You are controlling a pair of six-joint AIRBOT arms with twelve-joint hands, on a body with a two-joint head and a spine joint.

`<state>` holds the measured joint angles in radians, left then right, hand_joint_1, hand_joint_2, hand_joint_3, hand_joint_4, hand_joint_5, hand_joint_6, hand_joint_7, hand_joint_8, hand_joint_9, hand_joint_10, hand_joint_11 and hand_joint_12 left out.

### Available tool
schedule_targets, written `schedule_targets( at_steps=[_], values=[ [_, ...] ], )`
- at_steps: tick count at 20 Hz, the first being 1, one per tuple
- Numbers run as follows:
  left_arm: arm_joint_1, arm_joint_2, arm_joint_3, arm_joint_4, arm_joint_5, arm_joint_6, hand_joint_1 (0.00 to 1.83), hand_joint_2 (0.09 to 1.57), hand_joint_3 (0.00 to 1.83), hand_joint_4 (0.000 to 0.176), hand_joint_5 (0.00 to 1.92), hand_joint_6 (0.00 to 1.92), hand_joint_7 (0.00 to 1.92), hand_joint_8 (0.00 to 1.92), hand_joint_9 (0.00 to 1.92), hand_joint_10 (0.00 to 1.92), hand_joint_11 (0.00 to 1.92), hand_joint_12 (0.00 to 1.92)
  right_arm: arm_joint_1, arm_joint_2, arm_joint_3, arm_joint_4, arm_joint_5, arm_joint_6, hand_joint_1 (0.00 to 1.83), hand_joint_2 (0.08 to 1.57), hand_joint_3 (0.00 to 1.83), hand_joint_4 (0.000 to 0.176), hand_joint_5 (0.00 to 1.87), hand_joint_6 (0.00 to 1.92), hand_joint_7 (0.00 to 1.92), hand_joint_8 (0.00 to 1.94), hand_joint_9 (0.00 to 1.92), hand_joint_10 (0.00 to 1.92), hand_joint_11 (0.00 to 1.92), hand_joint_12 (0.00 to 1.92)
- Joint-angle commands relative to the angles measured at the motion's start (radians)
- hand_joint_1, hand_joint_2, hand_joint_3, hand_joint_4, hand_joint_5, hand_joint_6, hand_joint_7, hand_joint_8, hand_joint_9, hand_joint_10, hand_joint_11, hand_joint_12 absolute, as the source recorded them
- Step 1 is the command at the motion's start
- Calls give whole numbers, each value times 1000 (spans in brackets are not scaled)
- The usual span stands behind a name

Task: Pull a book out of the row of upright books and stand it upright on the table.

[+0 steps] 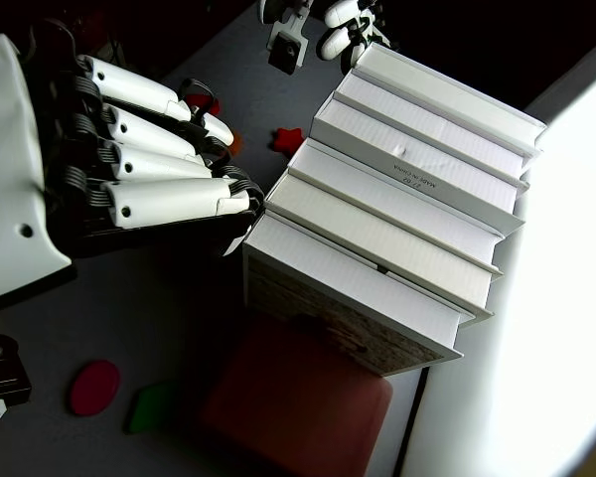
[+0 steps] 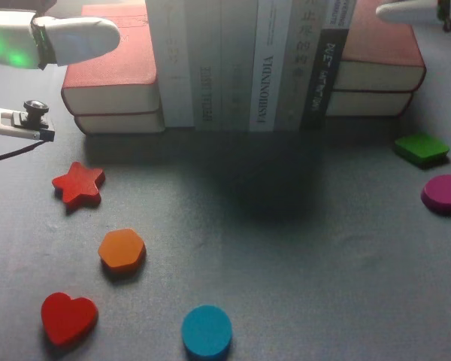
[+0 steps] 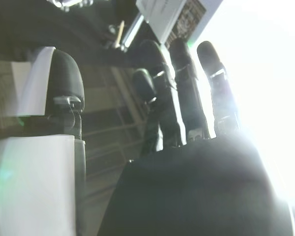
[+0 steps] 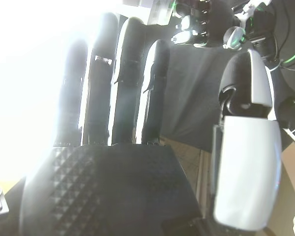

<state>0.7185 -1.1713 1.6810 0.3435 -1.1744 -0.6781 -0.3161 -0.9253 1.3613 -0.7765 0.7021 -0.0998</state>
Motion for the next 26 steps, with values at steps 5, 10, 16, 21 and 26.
schedule_targets(
  at_steps=[5, 10, 16, 21, 26],
  values=[
    [-25, -10, 9, -67, -103, -9, 903, 857, 4, 0, 305, 4, 372, 7, 380, 72, 0, 1287, 19, -7, 7, 47, 76, 9, 844, 974, 0, 110, 347, 4, 219, 0, 265, 108, 0, 1572],
    [-24, -15, 11, -64, -104, -9, 968, 944, 26, 0, 355, 13, 391, 1, 428, 46, 0, 1241, 95, -26, 32, -30, -19, 9, 632, 1067, 10, 82, 309, 5, 106, 2, 147, 35, 0, 1269],
    [2, -14, 11, -99, -133, -9, 831, 1113, 3, 0, 332, 943, 306, 1078, 348, 1388, 228, 1881, 147, -55, 85, -121, -110, 69, 349, 1220, 6, 169, 182, 17, 0, 0, 0, 0, 0, 5],
    [49, 20, -25, -161, -163, -9, 971, 1236, 24, 0, 187, 1195, 83, 1389, 142, 1590, 121, 1921, 177, -73, 106, -189, -184, 89, 237, 1217, 1, 96, 247, 23, 0, 0, 0, 0, 0, 0],
    [52, 17, -27, -172, -171, -9, 1003, 1259, 28, 0, 218, 1098, 106, 1221, 112, 1473, 0, 1835, 179, -107, 124, -201, -189, 89, 191, 1132, 0, 107, 496, 15, 0, 0, 0, 0, 0, 0]
  ],
)
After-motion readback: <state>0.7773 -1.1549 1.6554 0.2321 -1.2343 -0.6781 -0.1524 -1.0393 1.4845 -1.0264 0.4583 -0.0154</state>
